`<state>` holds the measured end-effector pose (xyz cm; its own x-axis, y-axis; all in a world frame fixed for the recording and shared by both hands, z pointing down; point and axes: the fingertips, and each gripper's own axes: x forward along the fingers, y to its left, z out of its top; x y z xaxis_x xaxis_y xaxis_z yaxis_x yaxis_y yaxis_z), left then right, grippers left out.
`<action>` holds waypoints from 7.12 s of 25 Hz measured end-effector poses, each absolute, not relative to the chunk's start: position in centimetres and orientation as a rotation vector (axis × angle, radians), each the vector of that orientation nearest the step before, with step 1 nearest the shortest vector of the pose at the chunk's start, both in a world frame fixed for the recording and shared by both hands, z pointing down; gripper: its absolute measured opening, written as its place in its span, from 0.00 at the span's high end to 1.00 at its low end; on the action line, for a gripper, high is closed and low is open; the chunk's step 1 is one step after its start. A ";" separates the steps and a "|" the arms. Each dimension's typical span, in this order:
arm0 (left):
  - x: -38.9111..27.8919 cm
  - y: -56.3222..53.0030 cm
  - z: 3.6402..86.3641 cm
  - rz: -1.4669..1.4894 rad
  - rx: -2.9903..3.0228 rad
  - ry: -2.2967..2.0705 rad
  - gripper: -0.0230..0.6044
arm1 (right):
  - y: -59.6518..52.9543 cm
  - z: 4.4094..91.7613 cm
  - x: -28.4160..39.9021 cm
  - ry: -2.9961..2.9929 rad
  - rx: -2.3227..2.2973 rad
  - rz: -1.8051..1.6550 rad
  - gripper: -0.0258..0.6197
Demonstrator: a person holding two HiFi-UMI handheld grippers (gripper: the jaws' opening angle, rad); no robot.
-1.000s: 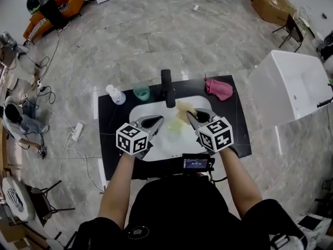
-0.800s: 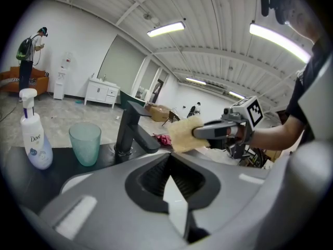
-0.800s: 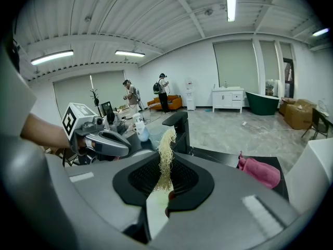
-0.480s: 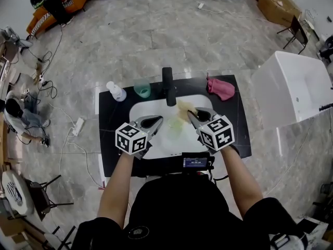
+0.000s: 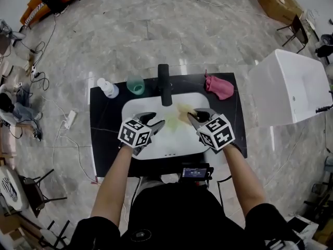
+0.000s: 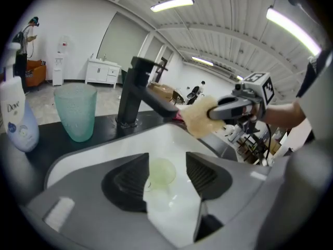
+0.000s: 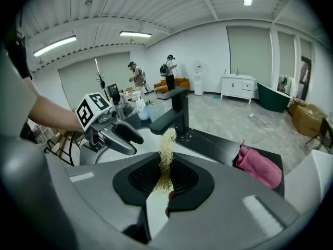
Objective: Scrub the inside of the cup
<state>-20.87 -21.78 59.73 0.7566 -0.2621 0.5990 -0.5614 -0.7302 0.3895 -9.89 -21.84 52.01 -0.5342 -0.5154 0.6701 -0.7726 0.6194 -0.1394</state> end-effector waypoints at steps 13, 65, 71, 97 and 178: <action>-17.0 -18.5 72.5 1.000 2.414 -0.504 0.26 | -23.6 58.8 -10.1 -2.220 0.898 0.700 0.89; -17.1 -13.8 58.3 1.202 2.804 -0.219 0.38 | -14.9 54.0 -18.1 -2.228 0.233 0.081 0.89; -17.3 -13.2 57.4 1.234 2.832 -0.189 0.38 | -13.6 54.6 -19.6 -2.151 0.087 -0.163 0.89; -18.0 -16.4 58.8 1.635 2.965 -0.736 0.38 | -15.6 55.3 -20.3 -2.160 0.457 0.977 0.89; -18.1 -13.4 59.2 1.365 2.819 -0.292 0.38 | -12.7 51.8 -20.8 -2.317 0.169 0.099 0.89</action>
